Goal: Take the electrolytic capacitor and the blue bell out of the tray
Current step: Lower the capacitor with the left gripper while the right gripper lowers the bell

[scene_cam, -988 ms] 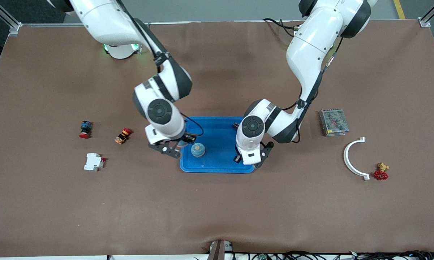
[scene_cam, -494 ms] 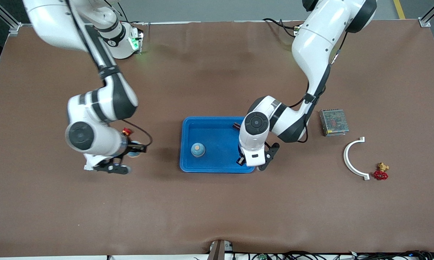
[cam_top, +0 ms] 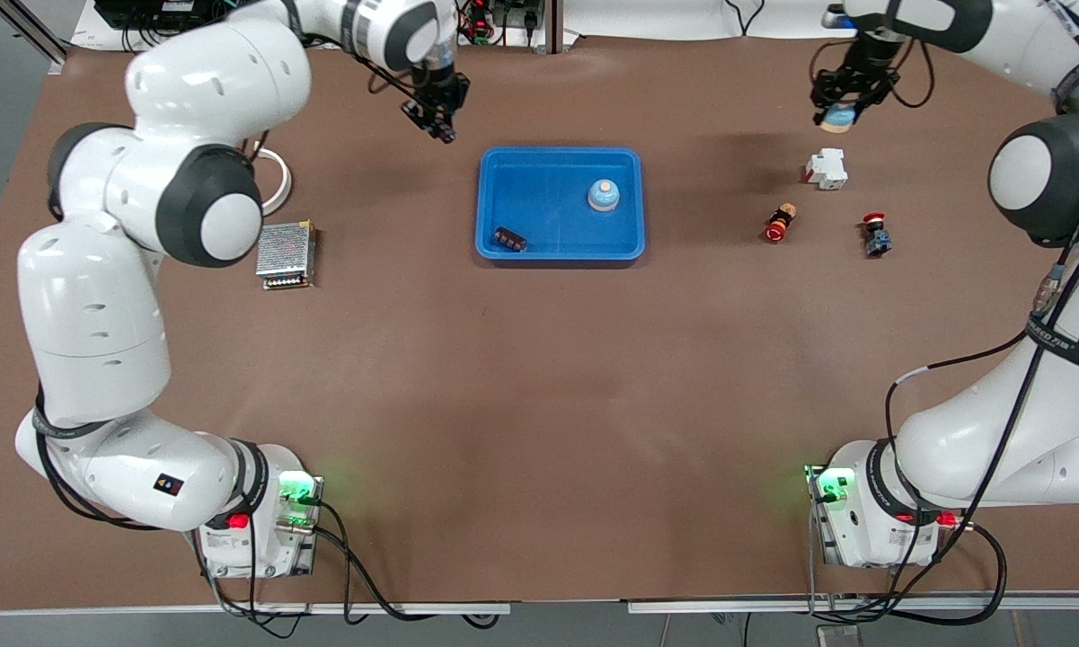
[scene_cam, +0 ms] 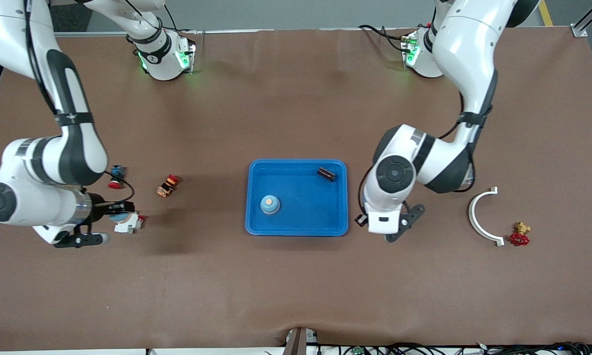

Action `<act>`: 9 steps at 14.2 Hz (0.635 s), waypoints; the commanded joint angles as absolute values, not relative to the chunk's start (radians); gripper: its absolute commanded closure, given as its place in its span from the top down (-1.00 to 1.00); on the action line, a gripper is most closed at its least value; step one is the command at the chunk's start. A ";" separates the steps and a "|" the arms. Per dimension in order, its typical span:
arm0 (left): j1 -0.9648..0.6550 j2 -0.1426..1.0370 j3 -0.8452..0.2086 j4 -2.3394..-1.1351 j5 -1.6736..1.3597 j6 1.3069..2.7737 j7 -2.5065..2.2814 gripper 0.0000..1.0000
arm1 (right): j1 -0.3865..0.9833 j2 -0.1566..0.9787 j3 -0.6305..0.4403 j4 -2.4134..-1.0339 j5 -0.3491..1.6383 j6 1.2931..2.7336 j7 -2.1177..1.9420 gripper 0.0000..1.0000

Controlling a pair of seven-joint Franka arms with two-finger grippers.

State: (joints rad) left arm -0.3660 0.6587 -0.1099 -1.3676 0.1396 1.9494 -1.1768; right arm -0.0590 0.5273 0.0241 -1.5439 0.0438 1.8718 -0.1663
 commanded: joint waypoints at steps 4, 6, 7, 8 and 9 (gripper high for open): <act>-0.157 0.473 -0.121 -1.566 0.155 1.930 -0.765 -0.58 | -0.195 0.549 0.041 -1.565 0.048 1.925 -0.425 -1.00; -0.083 0.451 -0.121 -1.589 0.155 1.930 -0.616 -0.58 | -0.225 0.574 0.041 -1.577 0.045 1.980 -0.477 -1.00; -0.045 0.449 -0.121 -1.592 0.156 1.933 -0.553 -0.58 | -0.242 0.587 0.041 -1.577 0.044 2.008 -0.517 -1.00; -0.007 0.449 -0.121 -1.592 0.158 1.939 -0.481 -0.58 | -0.259 0.606 0.041 -1.577 0.044 2.031 -0.556 -1.00; 0.026 0.451 -0.121 -1.591 0.158 1.942 -0.413 -0.58 | -0.274 0.626 0.041 -1.577 0.044 2.066 -0.583 -1.00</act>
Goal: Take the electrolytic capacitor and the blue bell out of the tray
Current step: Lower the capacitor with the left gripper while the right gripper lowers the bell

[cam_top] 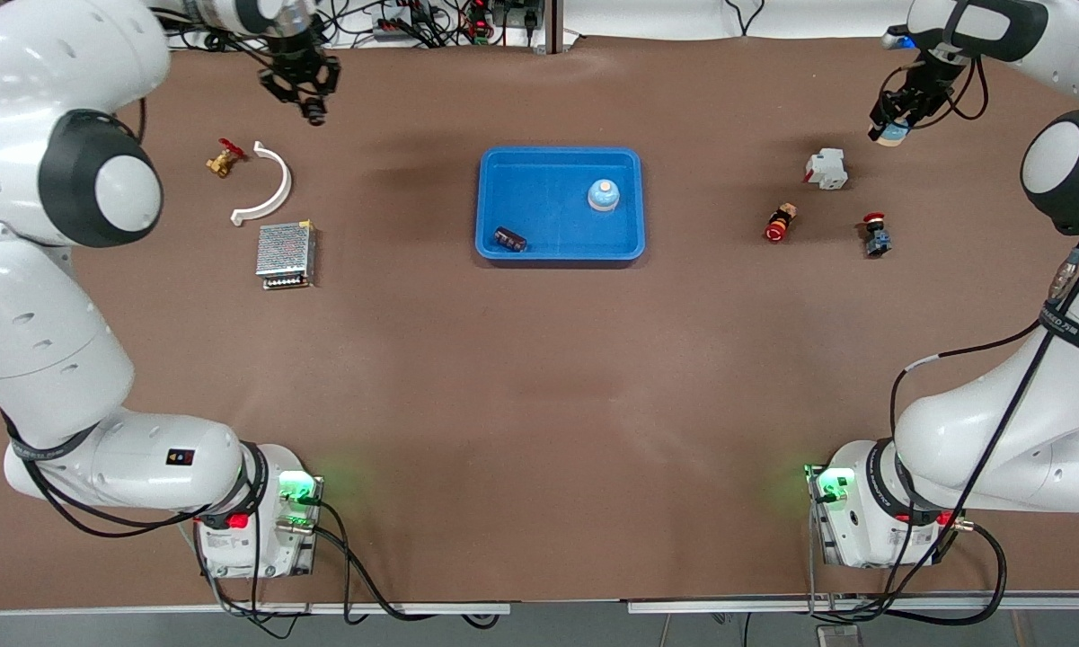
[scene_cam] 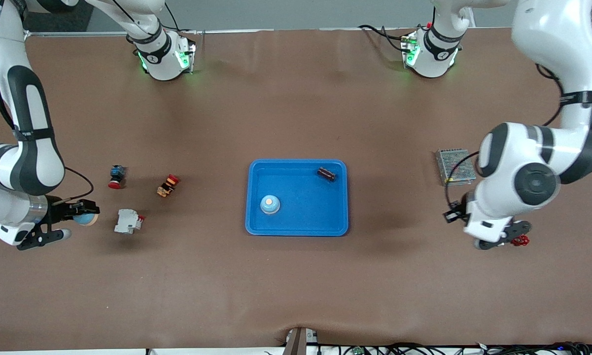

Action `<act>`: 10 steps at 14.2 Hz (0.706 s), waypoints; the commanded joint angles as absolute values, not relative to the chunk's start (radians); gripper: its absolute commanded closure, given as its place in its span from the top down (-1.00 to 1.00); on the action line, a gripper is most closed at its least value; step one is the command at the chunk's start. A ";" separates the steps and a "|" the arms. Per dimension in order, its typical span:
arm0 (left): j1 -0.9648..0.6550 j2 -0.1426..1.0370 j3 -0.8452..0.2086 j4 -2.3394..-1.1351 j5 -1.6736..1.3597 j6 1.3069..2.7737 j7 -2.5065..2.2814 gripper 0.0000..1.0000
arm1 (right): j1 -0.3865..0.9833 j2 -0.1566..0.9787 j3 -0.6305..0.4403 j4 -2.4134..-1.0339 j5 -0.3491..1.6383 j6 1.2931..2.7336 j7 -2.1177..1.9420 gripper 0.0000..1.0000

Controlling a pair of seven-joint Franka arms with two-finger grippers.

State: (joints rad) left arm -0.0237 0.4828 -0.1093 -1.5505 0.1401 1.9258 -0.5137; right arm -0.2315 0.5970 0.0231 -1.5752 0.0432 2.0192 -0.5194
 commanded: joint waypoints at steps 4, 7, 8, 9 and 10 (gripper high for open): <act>0.132 0.465 -0.121 -1.617 0.160 2.002 -0.223 -0.58 | -0.299 0.678 0.040 -1.578 -0.038 2.151 -0.598 -1.00; 0.176 0.468 -0.120 -1.666 0.161 2.086 -0.146 -0.58 | -0.301 0.698 0.038 -1.578 -0.044 2.160 -0.594 -1.00; 0.179 0.480 -0.120 -1.670 0.163 2.111 -0.137 -0.58 | -0.302 0.701 0.038 -1.578 -0.046 2.160 -0.594 -1.00; 0.184 0.494 -0.117 -1.672 0.164 2.135 -0.123 -0.58 | -0.305 0.709 0.037 -1.578 -0.049 2.161 -0.594 -1.00; 0.193 0.511 -0.117 -1.680 0.172 2.163 -0.111 -0.58 | -0.311 0.712 0.038 -1.578 -0.057 2.163 -0.592 -1.00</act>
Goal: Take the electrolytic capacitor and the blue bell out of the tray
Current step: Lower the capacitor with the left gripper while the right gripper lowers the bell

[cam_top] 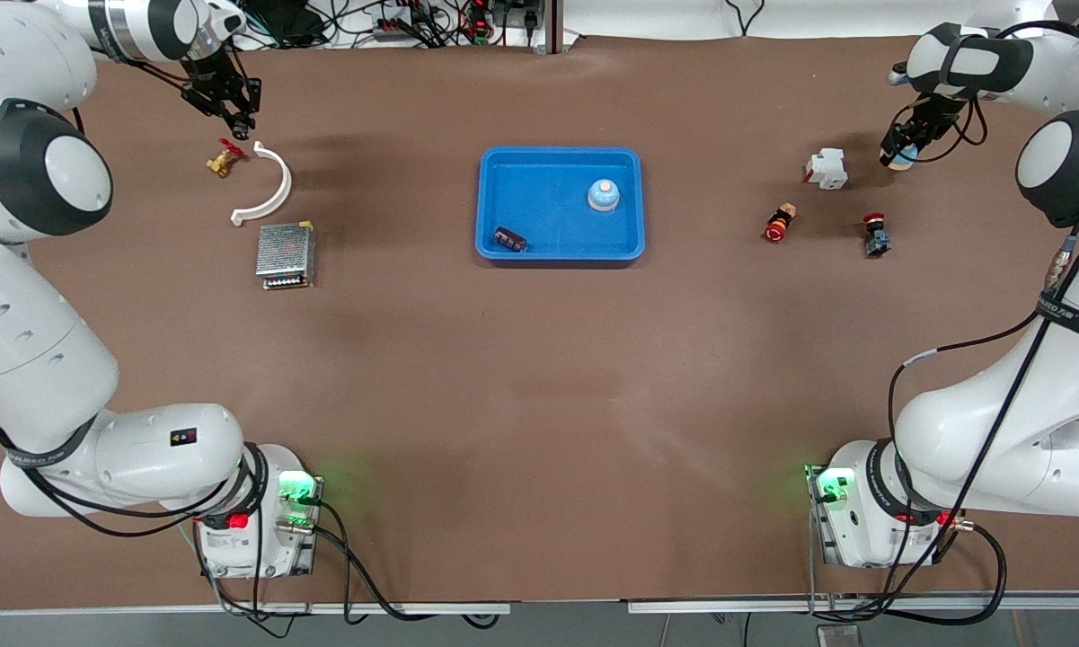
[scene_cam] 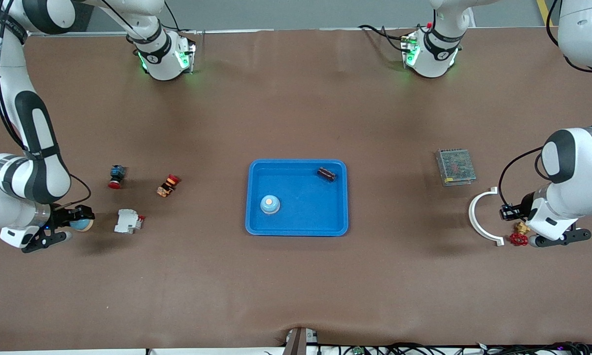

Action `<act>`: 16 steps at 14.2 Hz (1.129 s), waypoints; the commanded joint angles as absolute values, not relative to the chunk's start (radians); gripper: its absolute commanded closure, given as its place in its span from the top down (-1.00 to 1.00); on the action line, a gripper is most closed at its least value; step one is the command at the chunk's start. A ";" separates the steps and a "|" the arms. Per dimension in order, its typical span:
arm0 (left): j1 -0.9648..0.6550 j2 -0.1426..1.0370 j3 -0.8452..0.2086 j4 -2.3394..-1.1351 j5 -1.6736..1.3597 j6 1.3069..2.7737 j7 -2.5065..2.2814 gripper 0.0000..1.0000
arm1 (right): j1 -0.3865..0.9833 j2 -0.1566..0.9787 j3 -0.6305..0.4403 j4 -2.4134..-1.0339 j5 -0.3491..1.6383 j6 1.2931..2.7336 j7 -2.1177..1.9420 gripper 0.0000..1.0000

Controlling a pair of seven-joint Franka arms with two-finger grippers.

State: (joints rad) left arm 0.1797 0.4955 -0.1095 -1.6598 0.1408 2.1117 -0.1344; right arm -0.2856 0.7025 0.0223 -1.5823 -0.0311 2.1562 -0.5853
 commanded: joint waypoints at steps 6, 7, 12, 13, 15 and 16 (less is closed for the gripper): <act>0.216 0.598 -0.115 -1.686 0.206 2.279 -0.104 -0.58 | -0.336 0.749 0.038 -1.578 -0.089 2.216 -0.594 -1.00; 0.215 0.613 -0.114 -1.687 0.209 2.296 -0.103 -0.58 | -0.337 0.755 0.038 -1.580 -0.089 2.232 -0.597 -1.00; 0.244 0.630 -0.114 -1.718 0.255 2.328 -0.101 -0.58 | -0.348 0.784 0.038 -1.578 -0.089 2.276 -0.600 -1.00; 0.248 0.629 -0.114 -1.732 0.264 2.344 -0.101 -0.58 | -0.348 0.784 0.038 -1.578 -0.089 2.276 -0.600 -1.00; 0.271 0.630 -0.114 -1.756 0.267 2.370 -0.098 -0.58 | -0.348 0.787 0.038 -1.578 -0.089 2.276 -0.600 -1.00; 0.275 0.630 -0.114 -1.767 0.268 2.372 -0.098 -0.58 | -0.351 0.788 0.038 -1.578 -0.089 2.278 -0.600 -1.00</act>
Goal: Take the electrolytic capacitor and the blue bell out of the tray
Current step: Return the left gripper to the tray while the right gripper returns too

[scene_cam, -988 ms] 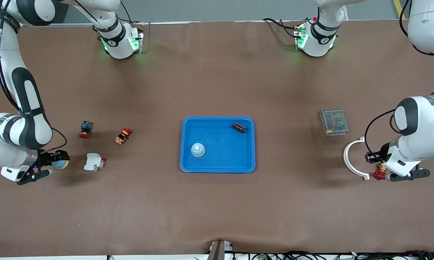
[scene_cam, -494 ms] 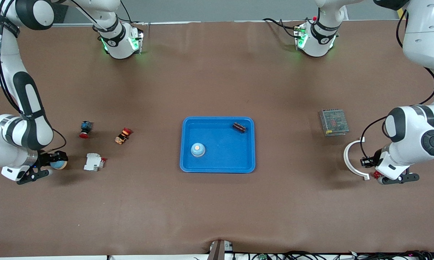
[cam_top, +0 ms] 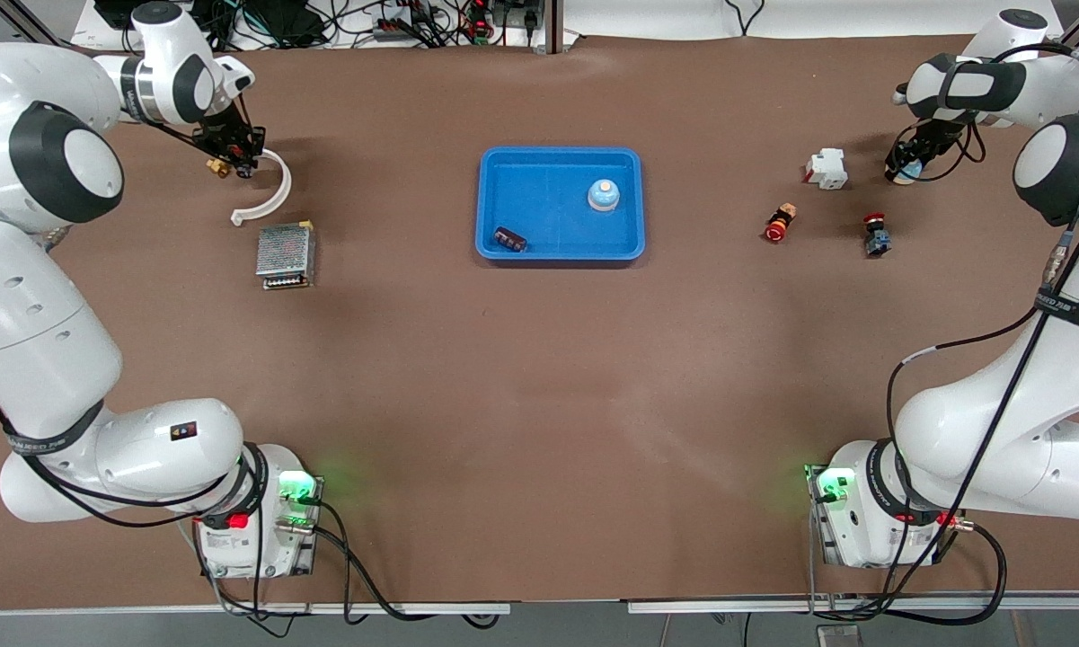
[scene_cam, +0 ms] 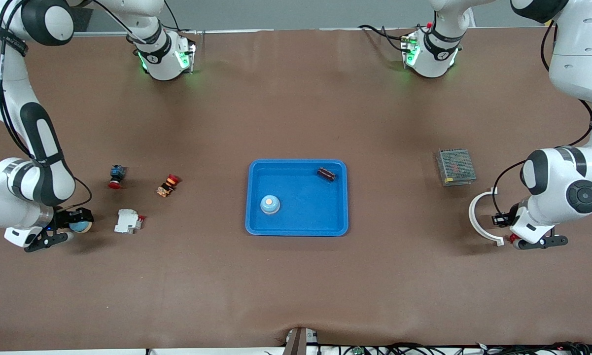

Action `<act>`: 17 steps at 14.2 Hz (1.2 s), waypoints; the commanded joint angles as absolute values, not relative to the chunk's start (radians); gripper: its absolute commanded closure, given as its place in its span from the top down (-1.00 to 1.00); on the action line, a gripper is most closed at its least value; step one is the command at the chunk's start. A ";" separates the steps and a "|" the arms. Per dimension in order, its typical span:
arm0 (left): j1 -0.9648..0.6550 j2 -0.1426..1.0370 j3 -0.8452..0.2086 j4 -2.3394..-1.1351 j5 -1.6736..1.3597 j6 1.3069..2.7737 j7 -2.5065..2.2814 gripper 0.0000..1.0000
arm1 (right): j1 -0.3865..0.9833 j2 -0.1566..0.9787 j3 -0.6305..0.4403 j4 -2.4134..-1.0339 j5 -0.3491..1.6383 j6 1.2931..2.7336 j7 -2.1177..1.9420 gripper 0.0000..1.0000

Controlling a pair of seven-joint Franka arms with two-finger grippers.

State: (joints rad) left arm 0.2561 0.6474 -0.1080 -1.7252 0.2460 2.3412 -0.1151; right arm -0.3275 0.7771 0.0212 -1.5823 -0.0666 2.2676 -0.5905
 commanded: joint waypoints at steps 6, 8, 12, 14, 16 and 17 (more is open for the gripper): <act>0.279 0.629 -0.115 -1.798 0.268 2.379 -0.100 -0.57 | -0.364 0.792 0.040 -1.571 -0.086 2.307 -0.597 1.00; 0.281 0.629 -0.115 -1.802 0.268 2.384 -0.100 -0.56 | -0.359 0.779 0.041 -1.566 -0.083 2.290 -0.595 1.00; 0.281 0.630 -0.115 -1.802 0.268 2.385 -0.100 -0.13 | -0.321 0.732 0.051 -1.474 -0.069 2.076 -0.557 1.00; 0.282 0.627 -0.117 -1.801 0.268 2.385 -0.100 0.99 | -0.290 0.709 0.052 -1.422 -0.069 1.952 -0.470 1.00; 0.278 0.618 -0.118 -1.801 0.268 2.376 -0.110 1.00 | -0.230 0.649 0.060 -1.425 -0.066 1.882 -0.312 1.00; 0.278 0.612 -0.120 -1.801 0.268 2.372 -0.120 1.00 | -0.200 0.620 0.067 -1.427 -0.066 1.853 -0.229 1.00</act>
State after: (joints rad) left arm 0.2722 0.6455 -0.1117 -1.7814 0.2478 2.3728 -0.1130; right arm -0.2571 0.6833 0.0605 -1.4093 -0.0638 1.9057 -0.3705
